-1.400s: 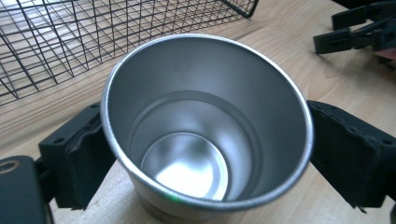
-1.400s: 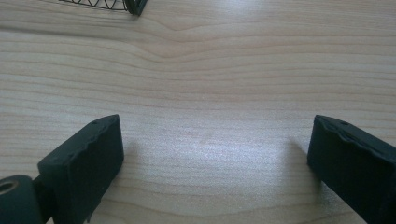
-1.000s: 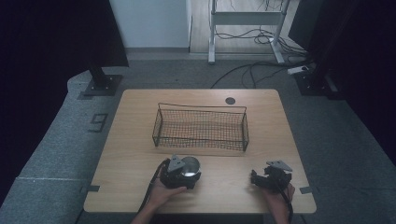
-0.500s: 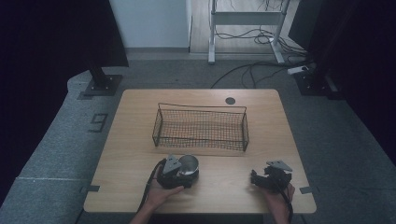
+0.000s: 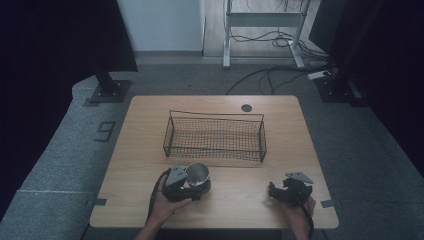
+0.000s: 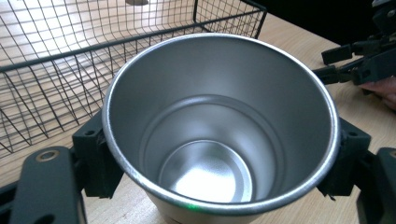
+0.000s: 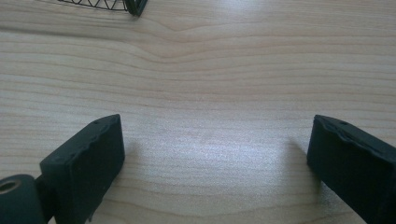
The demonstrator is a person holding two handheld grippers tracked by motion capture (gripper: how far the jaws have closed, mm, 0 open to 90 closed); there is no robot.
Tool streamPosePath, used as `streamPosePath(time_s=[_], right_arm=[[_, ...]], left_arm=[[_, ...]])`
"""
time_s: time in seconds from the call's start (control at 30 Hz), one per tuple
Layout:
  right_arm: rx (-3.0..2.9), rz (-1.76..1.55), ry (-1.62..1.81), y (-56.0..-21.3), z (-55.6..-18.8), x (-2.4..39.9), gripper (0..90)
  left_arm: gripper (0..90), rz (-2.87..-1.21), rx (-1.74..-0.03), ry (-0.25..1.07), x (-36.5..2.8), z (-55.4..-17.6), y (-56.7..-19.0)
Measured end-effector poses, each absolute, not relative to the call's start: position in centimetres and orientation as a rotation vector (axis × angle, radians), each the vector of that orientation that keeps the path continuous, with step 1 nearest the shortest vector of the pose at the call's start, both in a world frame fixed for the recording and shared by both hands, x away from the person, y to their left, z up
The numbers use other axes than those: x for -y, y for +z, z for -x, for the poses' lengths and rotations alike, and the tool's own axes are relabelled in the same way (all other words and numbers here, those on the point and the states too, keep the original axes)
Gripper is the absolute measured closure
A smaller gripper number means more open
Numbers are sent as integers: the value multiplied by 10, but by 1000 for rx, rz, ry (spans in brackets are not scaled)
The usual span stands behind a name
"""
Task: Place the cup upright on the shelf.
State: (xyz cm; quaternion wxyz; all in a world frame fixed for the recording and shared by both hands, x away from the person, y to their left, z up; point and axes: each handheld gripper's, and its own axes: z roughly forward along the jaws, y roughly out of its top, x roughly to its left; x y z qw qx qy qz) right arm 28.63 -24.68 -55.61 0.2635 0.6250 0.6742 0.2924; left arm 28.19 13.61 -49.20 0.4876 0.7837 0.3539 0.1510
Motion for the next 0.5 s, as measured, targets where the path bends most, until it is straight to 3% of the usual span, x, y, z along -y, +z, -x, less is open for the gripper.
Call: streamPosePath(time_s=[0.5], right_arm=[[-1822, -1688, 791, -556, -286, 247, 47]], left_arm=[[192, -1886, -853, 372, -139, -278, -483]])
